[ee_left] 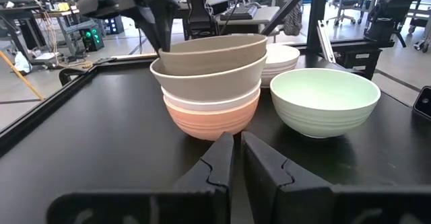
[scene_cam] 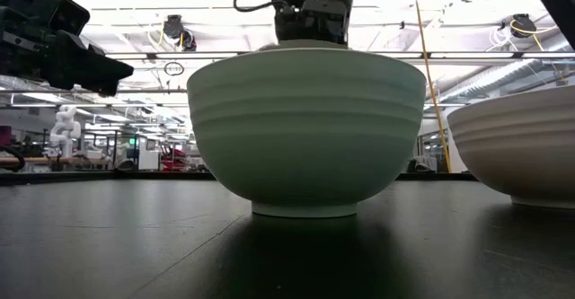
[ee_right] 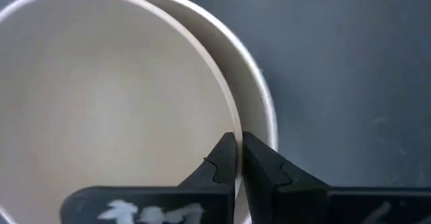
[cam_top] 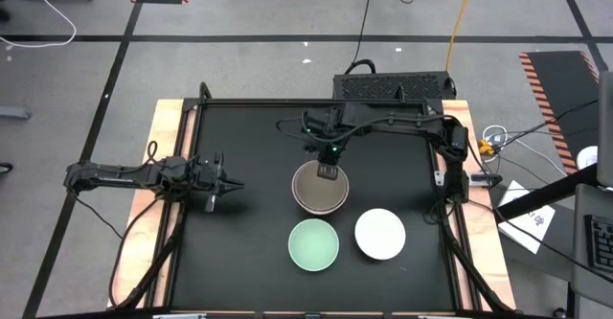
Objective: Nest bowls inside each other
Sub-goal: Stack the dark gray bowl on the light gray bowl, then stack the light green bowl on the dark gray bowl
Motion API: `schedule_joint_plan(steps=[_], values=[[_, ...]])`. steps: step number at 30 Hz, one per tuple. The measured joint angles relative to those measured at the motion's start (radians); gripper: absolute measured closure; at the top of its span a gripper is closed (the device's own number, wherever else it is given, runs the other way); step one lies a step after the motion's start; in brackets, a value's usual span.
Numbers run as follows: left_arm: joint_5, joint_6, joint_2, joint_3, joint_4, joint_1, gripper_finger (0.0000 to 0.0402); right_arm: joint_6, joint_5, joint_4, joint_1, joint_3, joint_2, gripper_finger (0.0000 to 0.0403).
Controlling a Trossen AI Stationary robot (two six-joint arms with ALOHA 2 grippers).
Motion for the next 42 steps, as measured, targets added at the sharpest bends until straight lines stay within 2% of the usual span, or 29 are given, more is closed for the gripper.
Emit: schedule_joint_plan(steps=[23,42], values=[[0.000,0.000,0.002,0.000,0.000,0.000,0.0371,0.040,-0.009,-0.075,0.008,0.001,-0.002,0.0399],[0.000,-0.002,0.002,0.000,0.000,0.000,0.0371,0.040,-0.010,-0.056,0.008,0.001,-0.002,0.0360]])
